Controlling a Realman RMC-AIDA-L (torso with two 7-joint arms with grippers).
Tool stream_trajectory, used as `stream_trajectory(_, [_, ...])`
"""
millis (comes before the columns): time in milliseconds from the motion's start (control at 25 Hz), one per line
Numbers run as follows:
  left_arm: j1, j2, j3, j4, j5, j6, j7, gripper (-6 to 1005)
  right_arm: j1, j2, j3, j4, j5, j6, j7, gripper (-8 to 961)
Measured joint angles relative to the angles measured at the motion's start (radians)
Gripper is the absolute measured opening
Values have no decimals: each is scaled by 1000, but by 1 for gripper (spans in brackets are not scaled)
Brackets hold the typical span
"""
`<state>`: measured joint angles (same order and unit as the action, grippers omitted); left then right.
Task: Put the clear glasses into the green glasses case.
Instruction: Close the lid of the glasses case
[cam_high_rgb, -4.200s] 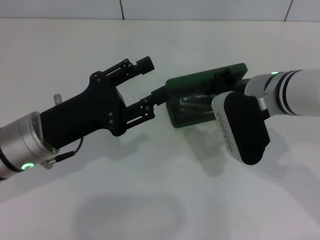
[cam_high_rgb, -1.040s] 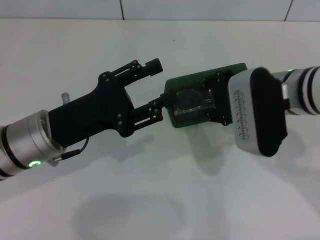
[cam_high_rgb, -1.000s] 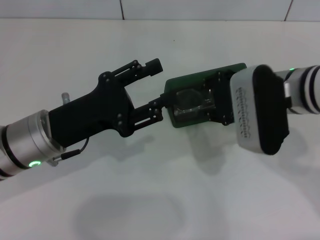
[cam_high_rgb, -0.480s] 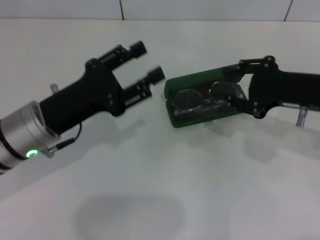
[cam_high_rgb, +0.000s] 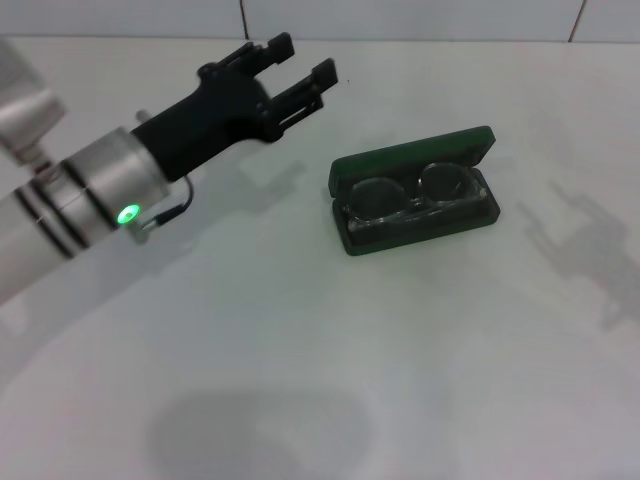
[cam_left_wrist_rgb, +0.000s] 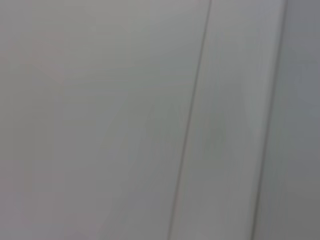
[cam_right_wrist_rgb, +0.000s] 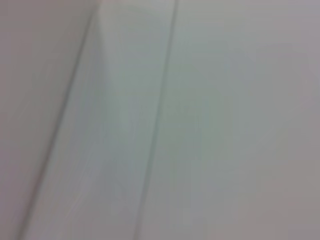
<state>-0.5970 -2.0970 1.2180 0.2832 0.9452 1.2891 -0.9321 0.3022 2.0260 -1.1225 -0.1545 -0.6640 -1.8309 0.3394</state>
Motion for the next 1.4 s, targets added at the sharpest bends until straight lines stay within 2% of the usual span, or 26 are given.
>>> stream_trajectory(80, [-65, -7, 6, -33, -32, -88, 3, 712, 4, 2, 6, 98, 37, -101, -81, 460])
stream_trajectory(160, [-118, -10, 9, -72, -69, -153, 11, 712, 4, 2, 7, 128, 45, -150, -100, 460])
stream_trajectory(360, [-252, -11, 17, -167, -95, -342, 21, 712, -2, 1, 39, 131, 52, -158, -16, 459])
stream_trajectory(440, [-297, -11, 56, -193, -94, -403, 15, 712, -7, 1, 65, 131, 55, -158, 12, 459])
stream_trajectory(520, [-313, -11, 99, -199, -98, -433, 4, 712, -10, 1, 81, 130, 56, -153, 30, 459])
stream_trajectory(800, [-321, -11, 201, -185, -99, -456, -58, 712, 4, -1, 78, 120, 52, -102, 85, 458])
stream_trajectory(920, [-314, -11, 297, -151, -99, -486, -104, 712, 10, -5, 76, 117, 49, -96, 117, 458])
stream_trajectory(1080, [-264, -11, 434, -62, -99, -517, -154, 712, 10, -5, 77, 116, 51, -96, 126, 457])
stream_trajectory(1240, [-209, -11, 536, 15, -121, -530, -169, 712, 11, -6, 82, 115, 56, -95, 150, 457])
stream_trajectory(1400, [-181, -11, 611, 45, -172, -530, -162, 713, 11, -8, 83, 115, 57, -89, 173, 456])
